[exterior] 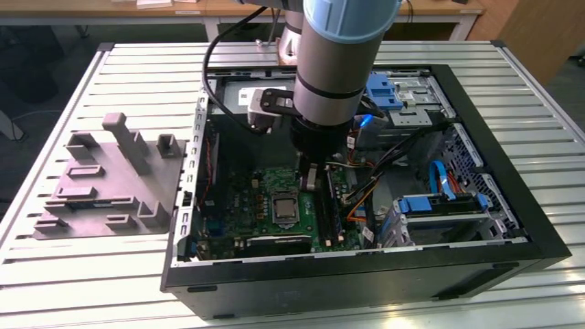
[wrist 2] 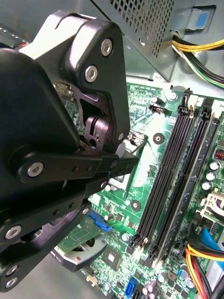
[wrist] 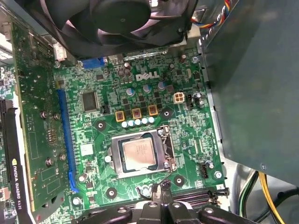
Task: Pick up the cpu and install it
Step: 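Install the first cpu locking lever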
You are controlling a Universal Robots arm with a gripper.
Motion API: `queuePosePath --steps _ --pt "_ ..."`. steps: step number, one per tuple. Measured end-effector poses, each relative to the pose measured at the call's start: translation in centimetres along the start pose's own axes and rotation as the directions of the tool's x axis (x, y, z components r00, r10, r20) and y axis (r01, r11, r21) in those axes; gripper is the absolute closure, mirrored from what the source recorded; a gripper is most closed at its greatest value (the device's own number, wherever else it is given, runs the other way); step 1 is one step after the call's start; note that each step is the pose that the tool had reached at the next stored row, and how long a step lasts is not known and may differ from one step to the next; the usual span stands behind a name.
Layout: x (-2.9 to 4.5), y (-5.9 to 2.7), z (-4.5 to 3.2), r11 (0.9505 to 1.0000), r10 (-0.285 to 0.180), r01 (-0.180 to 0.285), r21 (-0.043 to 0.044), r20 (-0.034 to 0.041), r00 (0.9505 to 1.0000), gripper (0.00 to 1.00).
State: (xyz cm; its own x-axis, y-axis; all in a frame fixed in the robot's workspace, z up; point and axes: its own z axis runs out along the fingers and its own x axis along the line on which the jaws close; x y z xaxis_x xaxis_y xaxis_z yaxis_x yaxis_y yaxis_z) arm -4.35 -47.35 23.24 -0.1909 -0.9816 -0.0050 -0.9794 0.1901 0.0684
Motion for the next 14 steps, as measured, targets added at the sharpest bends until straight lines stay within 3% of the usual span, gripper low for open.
queuePosePath --steps 6,14 --pt "0.04 0.03 0.05 0.9962 -0.087 0.087 -0.0007 -0.0060 0.9961 0.89" --pt "0.84 -0.05 0.26 0.9932 -0.116 0.116 -0.0027 -0.0080 0.9932 0.89"
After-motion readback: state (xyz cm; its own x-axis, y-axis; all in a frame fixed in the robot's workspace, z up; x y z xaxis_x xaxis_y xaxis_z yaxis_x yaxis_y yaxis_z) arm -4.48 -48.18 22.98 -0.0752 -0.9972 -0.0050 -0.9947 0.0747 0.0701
